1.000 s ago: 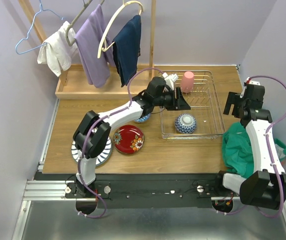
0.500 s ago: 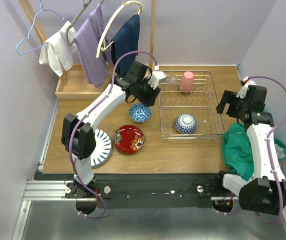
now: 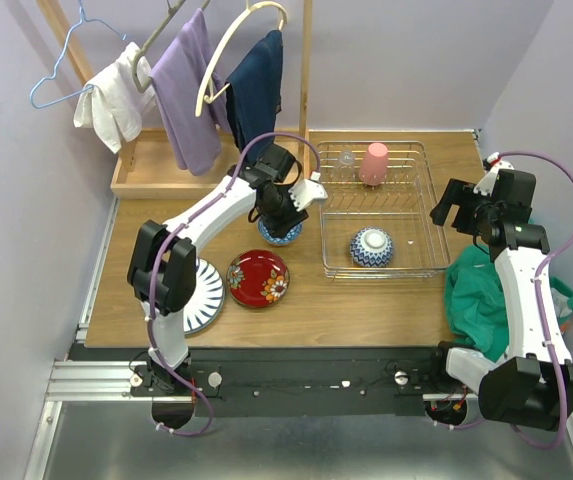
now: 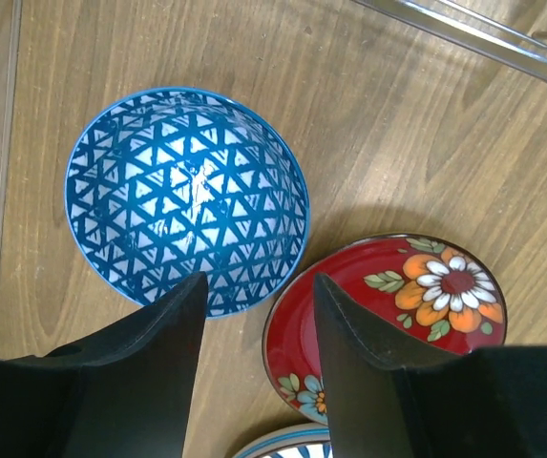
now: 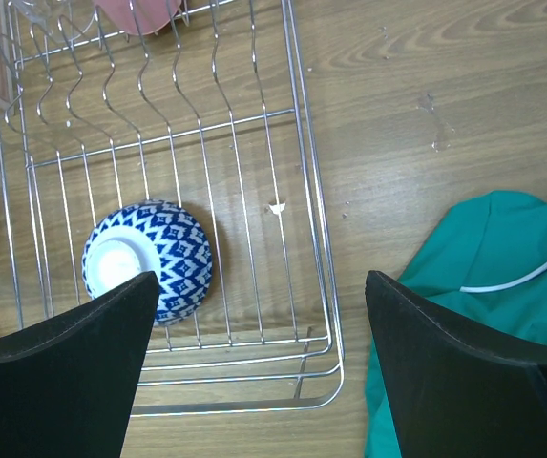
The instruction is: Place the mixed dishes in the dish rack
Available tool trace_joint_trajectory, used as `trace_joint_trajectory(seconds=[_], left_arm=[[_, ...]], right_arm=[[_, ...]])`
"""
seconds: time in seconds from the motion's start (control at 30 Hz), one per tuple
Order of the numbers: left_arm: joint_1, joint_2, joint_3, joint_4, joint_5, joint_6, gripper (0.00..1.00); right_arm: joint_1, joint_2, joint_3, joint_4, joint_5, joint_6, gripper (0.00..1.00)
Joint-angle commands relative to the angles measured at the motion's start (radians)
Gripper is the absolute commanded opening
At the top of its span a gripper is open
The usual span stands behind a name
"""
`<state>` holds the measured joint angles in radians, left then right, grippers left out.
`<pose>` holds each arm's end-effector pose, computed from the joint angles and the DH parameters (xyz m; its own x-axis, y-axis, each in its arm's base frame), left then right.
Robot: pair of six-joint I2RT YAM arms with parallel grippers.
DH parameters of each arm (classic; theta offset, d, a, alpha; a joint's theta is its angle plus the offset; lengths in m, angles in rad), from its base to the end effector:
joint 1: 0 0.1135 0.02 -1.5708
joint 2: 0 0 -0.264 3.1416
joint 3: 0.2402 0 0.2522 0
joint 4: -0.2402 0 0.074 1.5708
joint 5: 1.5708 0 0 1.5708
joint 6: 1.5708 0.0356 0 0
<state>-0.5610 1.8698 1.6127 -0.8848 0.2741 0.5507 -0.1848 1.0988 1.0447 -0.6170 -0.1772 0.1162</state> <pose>0.3293 -0.2183 0.2631 -0.3383 0.8075 -0.4832 0.9206 0.3904 0.0078 0.2304 -0.0367 0.3275 -0.6019 0.2286 -0.7651 0.1158 0.9730 0.1997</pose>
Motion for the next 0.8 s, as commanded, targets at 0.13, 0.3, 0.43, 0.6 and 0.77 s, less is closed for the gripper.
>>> trace_joint_trajectory(seconds=[0.13,0.3,0.43,0.6,0.77], left_arm=[[-0.016,0.100,-0.008,0.061,0.037,-0.021,0.55],[-0.027,0.155,0.029,0.058,0.047,-0.035,0.53],[-0.036,0.177,0.044,0.052,0.053,-0.046,0.48],[-0.037,0.172,0.039,0.043,0.070,-0.051,0.19],[-0.037,0.135,-0.003,0.056,0.057,-0.081,0.02]], right_arm=[[-0.005,-0.022,0.018,-0.003,0.002,0.008,0.96],[-0.005,-0.024,0.015,0.005,-0.010,-0.009,0.94],[-0.005,-0.004,-0.012,-0.012,-0.039,-0.019,0.85],[0.008,0.056,-0.023,-0.040,-0.070,-0.075,0.65],[0.045,0.156,0.035,-0.055,-0.137,-0.061,0.37]])
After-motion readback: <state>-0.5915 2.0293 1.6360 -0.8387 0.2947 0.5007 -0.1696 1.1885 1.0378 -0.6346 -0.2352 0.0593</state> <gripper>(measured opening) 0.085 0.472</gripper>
